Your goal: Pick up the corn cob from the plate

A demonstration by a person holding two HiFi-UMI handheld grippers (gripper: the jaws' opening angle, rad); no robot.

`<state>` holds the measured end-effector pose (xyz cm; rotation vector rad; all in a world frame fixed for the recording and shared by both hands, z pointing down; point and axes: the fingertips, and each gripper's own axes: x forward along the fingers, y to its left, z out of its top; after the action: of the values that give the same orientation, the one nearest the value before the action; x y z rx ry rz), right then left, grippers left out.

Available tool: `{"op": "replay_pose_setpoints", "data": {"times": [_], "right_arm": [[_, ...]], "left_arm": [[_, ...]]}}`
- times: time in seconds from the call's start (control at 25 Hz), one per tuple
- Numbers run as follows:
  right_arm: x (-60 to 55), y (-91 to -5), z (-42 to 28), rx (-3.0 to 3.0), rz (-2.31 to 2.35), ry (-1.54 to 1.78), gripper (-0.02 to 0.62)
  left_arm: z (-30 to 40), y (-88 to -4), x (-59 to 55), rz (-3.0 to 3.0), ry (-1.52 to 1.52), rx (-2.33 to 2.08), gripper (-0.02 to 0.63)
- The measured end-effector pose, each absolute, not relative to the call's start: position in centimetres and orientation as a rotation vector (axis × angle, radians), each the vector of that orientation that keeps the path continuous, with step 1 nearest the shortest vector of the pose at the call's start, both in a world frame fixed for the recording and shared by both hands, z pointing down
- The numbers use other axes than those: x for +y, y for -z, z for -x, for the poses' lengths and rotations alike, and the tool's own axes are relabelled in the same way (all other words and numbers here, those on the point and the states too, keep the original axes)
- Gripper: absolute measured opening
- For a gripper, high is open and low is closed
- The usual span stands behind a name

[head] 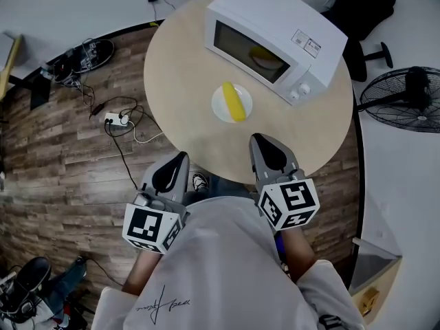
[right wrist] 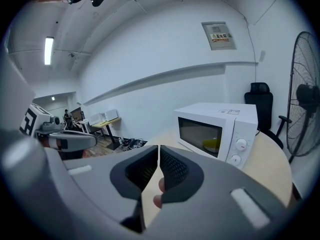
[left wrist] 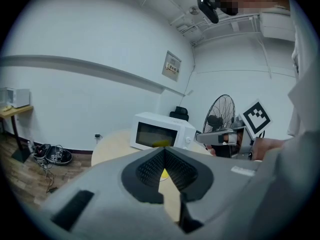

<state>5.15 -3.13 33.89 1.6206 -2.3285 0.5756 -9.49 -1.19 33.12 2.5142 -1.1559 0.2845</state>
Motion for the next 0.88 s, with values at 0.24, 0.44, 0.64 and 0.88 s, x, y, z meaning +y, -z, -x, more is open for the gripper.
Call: {"op": "replay_pose_setpoints", "data": {"times": [0.24,0.44,0.64,0.88], "right_arm": [[-4.7,-34.7,-5.8,-2.322,-1.597,-0.601,0.031],[-5.8,-35.6,-5.4,-2.325,-1.560,-0.614,0.036],[-6.8,-36.2,-6.1,-2.313,-1.545,-0.616,0.037],[-8.2,-36.9,-6.7,-2.302,-1.524,-0.638,0.044]], "left_arm": [[9.1,-33.4,-1.9,-2.503,-0.300,-1.160,0.000],[9.3,-33.6,-2.3,-2.487,-0.309,-1.170,0.000],[8.6,-33.7,-2.8,-2.478,-0.310,-1.168,0.000],[8.5,-33.9,-3.1,-2.470,-0.318,-1.177,0.000]]}}
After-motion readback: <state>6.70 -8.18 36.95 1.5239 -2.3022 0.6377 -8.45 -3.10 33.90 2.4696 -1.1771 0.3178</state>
